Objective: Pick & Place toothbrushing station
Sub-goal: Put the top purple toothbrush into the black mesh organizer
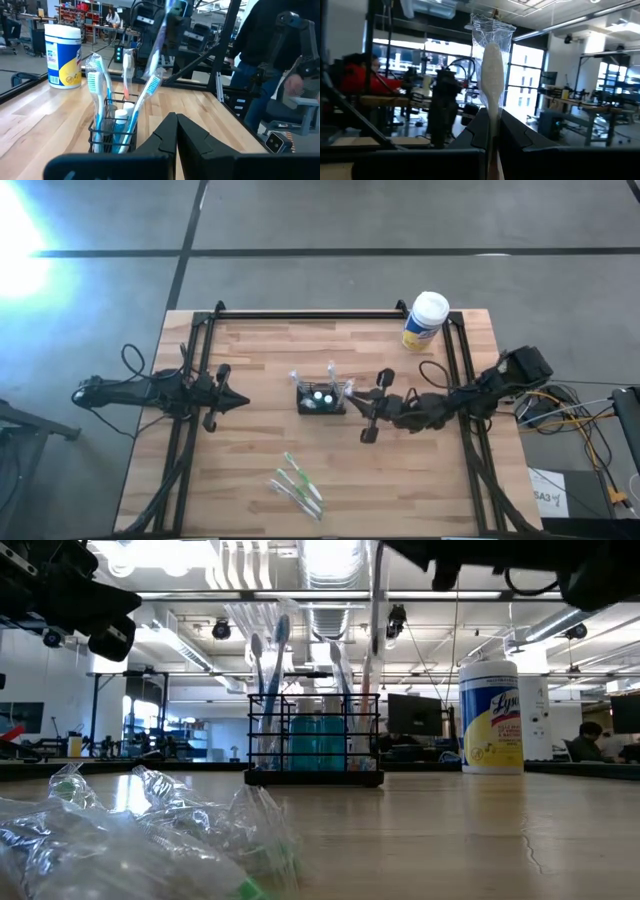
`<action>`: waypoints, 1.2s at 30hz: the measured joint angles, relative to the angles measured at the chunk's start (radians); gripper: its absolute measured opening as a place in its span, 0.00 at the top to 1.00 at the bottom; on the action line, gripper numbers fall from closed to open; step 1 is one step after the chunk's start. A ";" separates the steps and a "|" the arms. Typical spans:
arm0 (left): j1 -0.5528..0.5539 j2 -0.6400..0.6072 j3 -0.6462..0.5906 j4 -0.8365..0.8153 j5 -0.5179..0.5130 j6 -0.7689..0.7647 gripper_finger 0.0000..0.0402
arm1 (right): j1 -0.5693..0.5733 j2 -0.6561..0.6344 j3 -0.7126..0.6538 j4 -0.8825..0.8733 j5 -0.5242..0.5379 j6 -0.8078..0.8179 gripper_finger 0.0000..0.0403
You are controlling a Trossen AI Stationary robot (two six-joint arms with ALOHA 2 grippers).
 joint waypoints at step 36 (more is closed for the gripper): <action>0.000 0.005 0.000 -0.028 -0.001 0.001 0.98 | -0.083 0.470 0.045 0.213 0.180 0.107 0.97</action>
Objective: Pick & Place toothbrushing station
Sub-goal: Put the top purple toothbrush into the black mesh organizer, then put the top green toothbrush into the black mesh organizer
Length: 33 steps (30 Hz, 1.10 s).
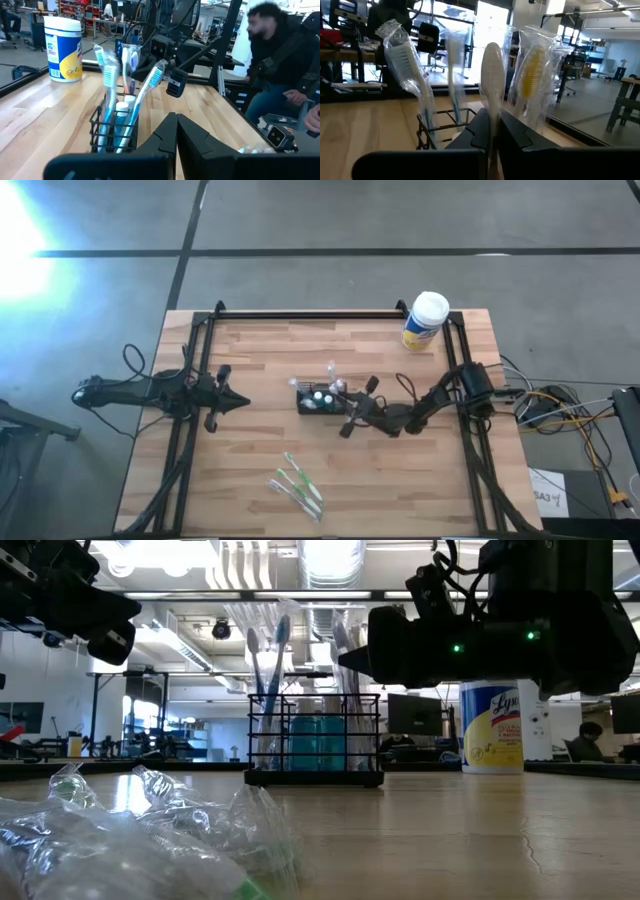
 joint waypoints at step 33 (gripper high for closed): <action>0.000 0.000 0.000 0.004 -0.004 0.003 0.98 | 0.105 -0.528 0.131 -0.706 0.019 0.005 0.55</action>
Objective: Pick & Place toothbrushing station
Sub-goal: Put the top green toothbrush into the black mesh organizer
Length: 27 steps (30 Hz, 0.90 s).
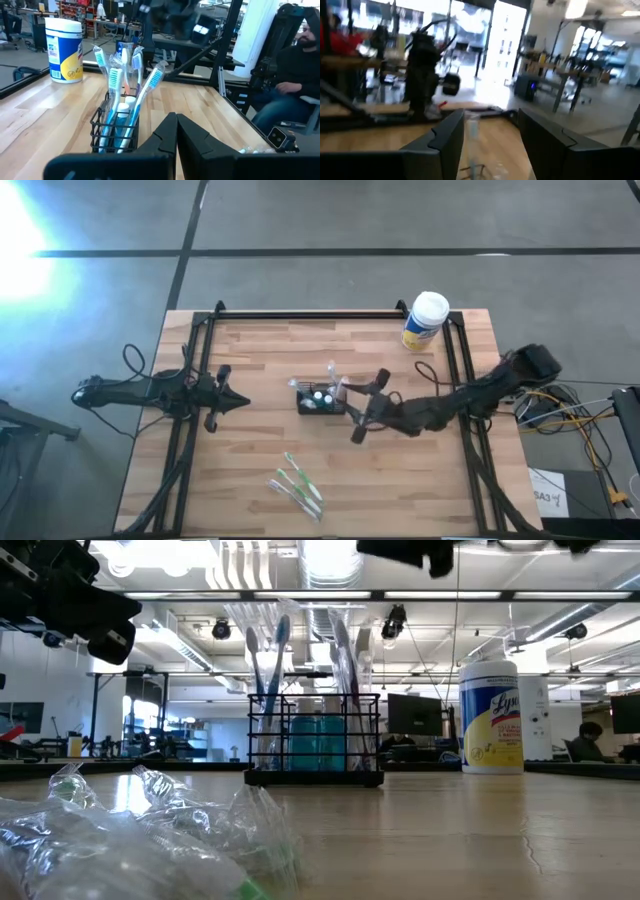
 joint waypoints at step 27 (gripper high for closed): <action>0.000 0.000 0.000 0.005 0.000 -0.041 0.98 | 0.062 0.657 1.145 -1.591 -0.529 0.723 0.71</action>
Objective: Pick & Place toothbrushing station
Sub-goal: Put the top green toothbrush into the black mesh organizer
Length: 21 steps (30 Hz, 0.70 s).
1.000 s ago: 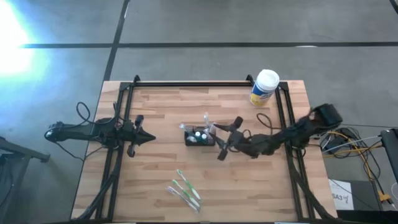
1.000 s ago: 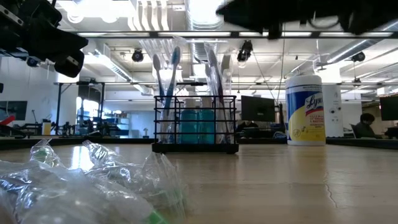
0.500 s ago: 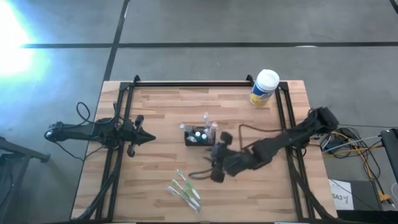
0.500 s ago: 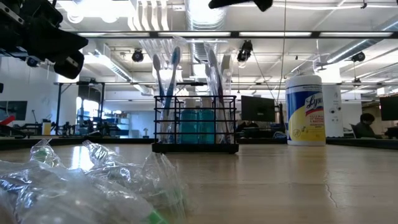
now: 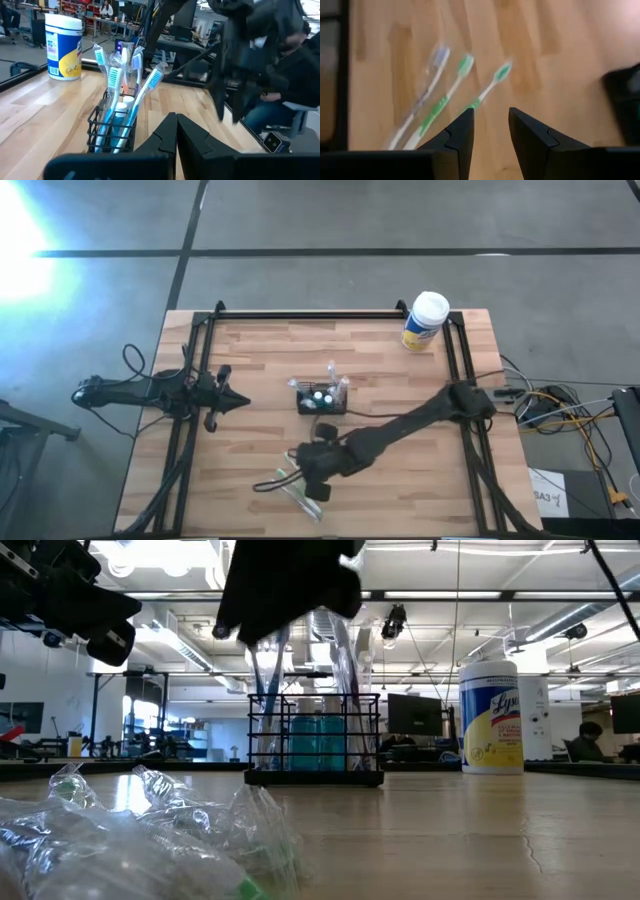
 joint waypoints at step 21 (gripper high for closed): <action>0.000 0.001 0.000 -0.009 0.001 -0.005 0.98 | -0.079 0.373 0.403 -0.213 -0.172 0.049 0.55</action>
